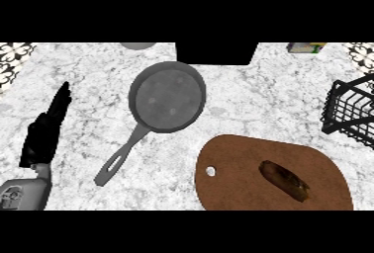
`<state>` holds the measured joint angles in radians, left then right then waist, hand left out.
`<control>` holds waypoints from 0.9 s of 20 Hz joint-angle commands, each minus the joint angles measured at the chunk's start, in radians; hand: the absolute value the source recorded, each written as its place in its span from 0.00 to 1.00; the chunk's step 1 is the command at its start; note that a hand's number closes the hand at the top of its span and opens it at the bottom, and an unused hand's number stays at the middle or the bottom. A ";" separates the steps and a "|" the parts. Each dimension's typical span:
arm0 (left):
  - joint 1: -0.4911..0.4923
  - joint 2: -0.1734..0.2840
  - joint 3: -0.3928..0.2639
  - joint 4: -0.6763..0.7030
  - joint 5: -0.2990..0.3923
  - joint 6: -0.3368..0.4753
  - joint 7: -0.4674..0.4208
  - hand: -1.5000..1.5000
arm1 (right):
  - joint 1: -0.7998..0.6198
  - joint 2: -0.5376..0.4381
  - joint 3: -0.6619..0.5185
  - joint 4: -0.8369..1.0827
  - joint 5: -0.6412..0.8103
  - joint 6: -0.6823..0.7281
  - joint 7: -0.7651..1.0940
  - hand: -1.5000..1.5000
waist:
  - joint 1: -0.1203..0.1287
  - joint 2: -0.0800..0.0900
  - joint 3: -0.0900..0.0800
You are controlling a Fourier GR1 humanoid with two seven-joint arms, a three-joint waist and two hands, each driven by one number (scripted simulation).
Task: Pick the croissant from the cutting board and place it in the tiered basket
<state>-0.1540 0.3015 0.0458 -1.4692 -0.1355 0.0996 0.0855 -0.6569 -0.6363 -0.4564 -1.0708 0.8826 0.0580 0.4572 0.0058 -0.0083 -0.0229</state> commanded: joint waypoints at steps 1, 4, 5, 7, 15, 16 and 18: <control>0.017 0.006 0.013 0.006 -0.006 -0.004 -0.013 0.50 | 0.062 0.044 -0.038 -0.044 -0.036 -0.059 0.011 0.00 | -0.009 0.007 0.023; 0.045 0.001 0.029 0.016 0.006 -0.008 -0.060 0.50 | 0.086 0.045 -0.073 -0.117 -0.077 -0.088 0.002 0.00 | -0.012 0.005 0.023; 0.044 -0.009 -0.001 -0.064 0.003 -0.014 0.014 0.50 | 0.098 0.043 -0.104 -0.086 -0.086 -0.150 -0.041 0.00 | -0.007 0.006 0.024; 0.025 -0.001 0.024 0.013 0.005 -0.021 -0.027 0.50 | 0.066 0.037 -0.099 -0.094 -0.085 -0.187 -0.038 0.00 | -0.006 0.008 0.023; 0.015 -0.036 0.014 0.012 -0.017 0.003 -0.016 0.50 | 0.213 -0.054 -0.277 -0.316 -0.230 -0.036 0.095 0.00 | -0.030 0.002 0.023; 0.024 0.006 0.029 -0.052 0.001 -0.036 0.035 0.50 | 0.233 -0.054 -0.288 -0.375 -0.236 -0.011 0.143 0.00 | -0.024 0.000 0.023; -0.013 -0.044 0.001 0.003 -0.058 0.037 0.004 0.50 | 0.250 -0.085 -0.374 -0.350 -0.332 0.060 0.137 0.00 | -0.038 0.001 0.023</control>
<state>-0.1373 0.2841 0.0656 -1.4699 -0.1529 0.0939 0.0709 -0.4725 -0.6936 -0.7242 -1.3704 0.6535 0.0332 0.5588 -0.0185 -0.0061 -0.0017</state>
